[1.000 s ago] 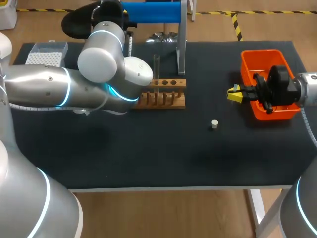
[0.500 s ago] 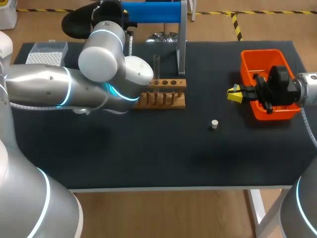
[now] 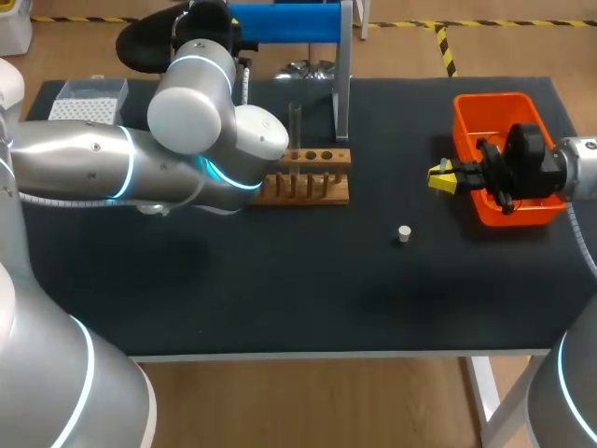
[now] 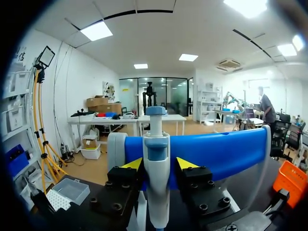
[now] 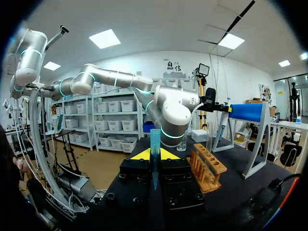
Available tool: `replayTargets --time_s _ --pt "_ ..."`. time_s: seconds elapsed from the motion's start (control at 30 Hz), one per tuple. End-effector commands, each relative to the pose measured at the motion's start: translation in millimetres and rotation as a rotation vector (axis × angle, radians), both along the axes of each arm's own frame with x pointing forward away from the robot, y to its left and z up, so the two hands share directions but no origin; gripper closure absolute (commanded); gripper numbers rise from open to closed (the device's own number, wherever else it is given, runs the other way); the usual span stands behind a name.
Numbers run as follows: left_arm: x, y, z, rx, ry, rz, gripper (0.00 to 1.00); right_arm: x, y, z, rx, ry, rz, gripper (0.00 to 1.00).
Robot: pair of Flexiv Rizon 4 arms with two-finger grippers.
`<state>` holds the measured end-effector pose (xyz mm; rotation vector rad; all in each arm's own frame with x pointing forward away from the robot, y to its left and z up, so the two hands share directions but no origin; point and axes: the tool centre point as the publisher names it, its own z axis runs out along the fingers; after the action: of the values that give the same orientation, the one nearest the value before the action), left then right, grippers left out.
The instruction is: Invert the test tube, pick up the pipette, mount the tip to pipette, aspirate from beaker and dispense into the tube, eject the tip, return the pipette, and cap with the stopper.
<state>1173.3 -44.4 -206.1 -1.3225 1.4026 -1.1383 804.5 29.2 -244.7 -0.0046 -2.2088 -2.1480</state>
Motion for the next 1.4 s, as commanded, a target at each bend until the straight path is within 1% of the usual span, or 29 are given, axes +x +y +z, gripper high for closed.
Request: replayTargets --time_s 0.03,0.07,0.17,0.2,0.4,0.93,0.97,1.07,1.2,1.27,1.4 --pt "3.7 -1.6 -2.6 -0.001 -0.004 0.002 0.70 -1.0 0.1 0.3 -0.002 -0.001 -0.002 1.00" --pt "3.7 -1.7 -2.6 -0.001 -0.004 0.002 0.76 -1.0 0.1 0.3 -0.002 -0.001 -0.002 1.00" --pt "3.7 -1.7 -2.4 -0.001 -0.005 0.004 0.98 -1.0 0.1 0.3 -0.002 -0.001 -0.002 1.00" --pt "3.5 -1.7 -1.9 0.000 -0.005 0.004 1.00 -1.0 0.1 0.3 -0.002 -0.001 -0.002 1.00" --pt "1.9 -0.2 3.3 0.002 -0.011 0.008 1.00 -1.0 0.1 0.3 -0.002 -0.001 -0.002 1.00" --pt "5.2 4.8 35.2 0.039 -0.053 0.009 1.00 -1.0 0.1 0.3 -0.002 -0.001 -0.002 1.00" --pt "4.8 5.5 37.1 0.039 -0.062 0.011 1.00 -1.0 0.1 0.3 -0.002 -0.001 -0.002 1.00" --pt "4.5 5.7 42.8 0.039 -0.066 0.008 1.00 -1.0 0.1 0.3 -0.002 -0.001 -0.002 1.00" --pt "0.1 4.0 50.8 0.031 -0.072 -0.034 1.00 -1.0 0.1 0.3 -0.002 -0.001 -0.002 1.00" --pt "-3.9 3.1 55.2 0.026 -0.073 -0.072 1.00 -1.0 0.1 0.3 -0.002 -0.001 -0.002 1.00" --pt "-14.2 1.9 64.8 -0.006 -0.075 -0.169 1.00 -1.0 0.1 0.3 -0.002 -0.001 -0.002 1.00"
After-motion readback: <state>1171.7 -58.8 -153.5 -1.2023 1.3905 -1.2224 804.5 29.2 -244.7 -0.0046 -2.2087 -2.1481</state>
